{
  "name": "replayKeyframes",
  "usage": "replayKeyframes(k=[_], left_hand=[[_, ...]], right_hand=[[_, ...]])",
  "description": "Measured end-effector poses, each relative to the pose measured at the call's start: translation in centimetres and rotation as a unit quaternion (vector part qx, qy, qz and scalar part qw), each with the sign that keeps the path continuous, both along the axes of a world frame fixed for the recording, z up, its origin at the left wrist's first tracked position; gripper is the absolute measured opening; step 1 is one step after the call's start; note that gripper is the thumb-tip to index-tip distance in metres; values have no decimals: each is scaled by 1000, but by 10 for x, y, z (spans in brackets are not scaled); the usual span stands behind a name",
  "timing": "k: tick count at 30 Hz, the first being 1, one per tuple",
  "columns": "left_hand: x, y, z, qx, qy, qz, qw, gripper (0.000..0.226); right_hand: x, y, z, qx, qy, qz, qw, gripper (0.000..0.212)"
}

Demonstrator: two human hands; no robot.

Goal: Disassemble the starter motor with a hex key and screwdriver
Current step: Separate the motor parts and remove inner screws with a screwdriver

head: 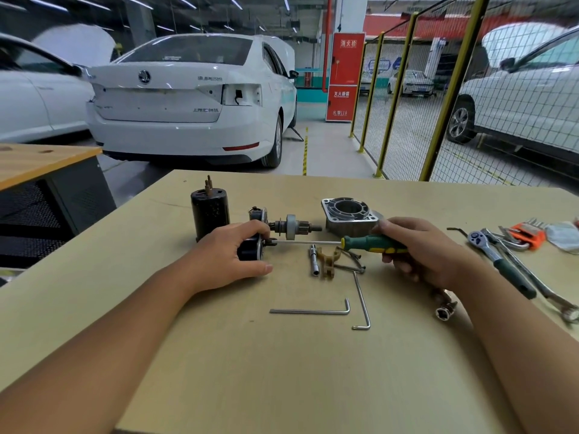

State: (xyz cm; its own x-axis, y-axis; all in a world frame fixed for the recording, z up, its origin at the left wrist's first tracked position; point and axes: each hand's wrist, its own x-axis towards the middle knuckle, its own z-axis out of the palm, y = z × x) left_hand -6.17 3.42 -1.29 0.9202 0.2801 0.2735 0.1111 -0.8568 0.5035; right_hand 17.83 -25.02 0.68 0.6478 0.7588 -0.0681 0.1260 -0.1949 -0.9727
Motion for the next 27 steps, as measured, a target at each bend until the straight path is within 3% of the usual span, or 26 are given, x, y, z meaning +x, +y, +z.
replayKeyframes(k=[5, 12, 14, 17, 23, 27], left_hand=[[1, 0, 0, -8, 0, 2, 1000, 50], [0, -1, 0, -13, 3, 3, 1000, 49], [0, -1, 0, -13, 2, 5, 1000, 50], [0, -1, -1, -10, 7, 6, 1000, 51], [0, 1, -2, -3, 4, 7, 1000, 47], [1, 2, -2, 0, 0, 3, 1000, 46]], right_hand=[[-2, 2, -5, 117, 68, 8, 991, 43], [1, 2, 0, 3, 22, -4, 1000, 32], [3, 0, -2, 43, 35, 16, 998, 27], [3, 1, -7, 134, 84, 15, 987, 36], [2, 4, -3, 26, 42, -16, 999, 47], [5, 0, -5, 85, 74, 19, 993, 29]])
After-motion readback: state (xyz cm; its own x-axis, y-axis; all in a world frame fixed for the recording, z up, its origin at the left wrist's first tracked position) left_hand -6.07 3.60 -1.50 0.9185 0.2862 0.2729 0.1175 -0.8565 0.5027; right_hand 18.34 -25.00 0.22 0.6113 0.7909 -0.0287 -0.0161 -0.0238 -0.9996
